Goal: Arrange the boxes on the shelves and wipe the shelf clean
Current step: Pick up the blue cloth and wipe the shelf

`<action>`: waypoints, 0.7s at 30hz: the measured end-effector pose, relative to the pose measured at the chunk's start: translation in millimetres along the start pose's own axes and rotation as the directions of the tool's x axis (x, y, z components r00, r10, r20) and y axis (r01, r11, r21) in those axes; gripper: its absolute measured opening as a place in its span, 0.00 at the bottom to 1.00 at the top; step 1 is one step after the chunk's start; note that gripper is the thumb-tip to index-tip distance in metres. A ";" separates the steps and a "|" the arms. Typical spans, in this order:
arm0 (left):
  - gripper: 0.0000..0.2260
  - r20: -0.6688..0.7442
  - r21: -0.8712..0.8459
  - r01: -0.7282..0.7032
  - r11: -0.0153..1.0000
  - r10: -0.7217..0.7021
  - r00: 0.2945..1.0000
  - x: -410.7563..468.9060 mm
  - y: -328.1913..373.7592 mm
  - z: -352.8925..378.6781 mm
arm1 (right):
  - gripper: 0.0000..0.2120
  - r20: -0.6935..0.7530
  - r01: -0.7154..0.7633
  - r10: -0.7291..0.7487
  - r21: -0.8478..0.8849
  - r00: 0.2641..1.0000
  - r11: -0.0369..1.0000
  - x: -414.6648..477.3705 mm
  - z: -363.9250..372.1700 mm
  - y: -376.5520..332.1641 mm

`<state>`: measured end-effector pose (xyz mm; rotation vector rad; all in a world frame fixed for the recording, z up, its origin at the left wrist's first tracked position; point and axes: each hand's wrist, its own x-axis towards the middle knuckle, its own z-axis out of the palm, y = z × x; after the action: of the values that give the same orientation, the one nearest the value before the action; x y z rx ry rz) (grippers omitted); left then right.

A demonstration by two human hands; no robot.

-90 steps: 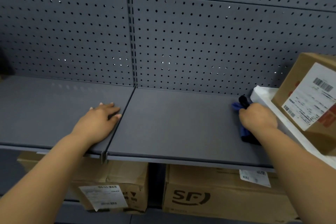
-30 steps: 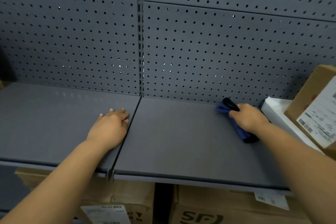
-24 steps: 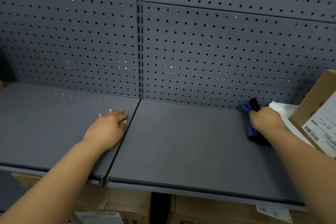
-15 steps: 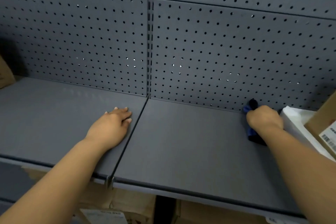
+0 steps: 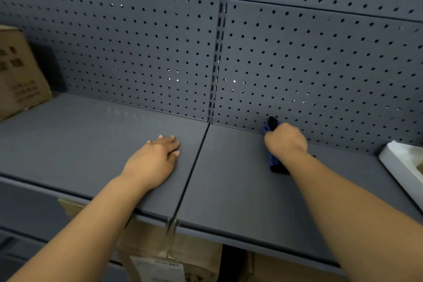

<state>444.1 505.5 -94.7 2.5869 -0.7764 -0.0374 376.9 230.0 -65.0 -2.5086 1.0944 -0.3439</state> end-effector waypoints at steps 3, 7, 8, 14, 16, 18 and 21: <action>0.20 0.001 0.001 0.004 1.000 -0.004 1.000 -5.1 -7.2 -3.6 | 0.13 0.069 0.111 -0.112 0.023 0.991 0.994 -11.5 15.3 -34.1; 0.19 -0.016 -0.001 0.007 1.000 -0.007 1.000 -12.4 -15.2 -7.1 | 0.07 0.173 0.251 -0.258 0.062 0.951 0.966 -23.2 32.3 -73.5; 0.19 -0.023 -0.008 0.007 1.000 -0.008 1.000 -13.8 -15.7 -7.1 | 0.06 0.205 0.280 -0.289 0.071 0.935 0.957 -25.6 35.0 -80.2; 0.16 -0.096 -0.078 0.009 0.997 -0.016 0.995 -21.8 -16.8 -8.9 | 0.07 0.303 0.407 -0.418 0.101 0.856 0.908 -36.7 36.4 -88.5; 0.15 -0.099 -0.086 0.007 0.996 -0.015 0.995 -23.4 -17.0 -10.0 | 0.07 0.324 0.424 -0.439 0.118 0.838 0.898 -40.5 33.9 -83.9; 0.15 -0.107 -0.093 0.006 0.996 -0.016 0.994 -25.9 -16.7 -10.3 | 0.08 0.344 0.444 -0.456 0.120 0.820 0.888 -46.9 31.1 -79.9; 0.15 -0.109 -0.126 0.009 0.992 -0.023 0.994 -31.8 -14.5 -11.0 | 0.05 0.370 0.470 -0.483 0.132 0.793 0.873 -61.3 24.9 -71.9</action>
<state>426.5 537.6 -93.9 2.4533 -0.6903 0.0503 391.8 326.4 -60.3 -2.6371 0.2843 0.0220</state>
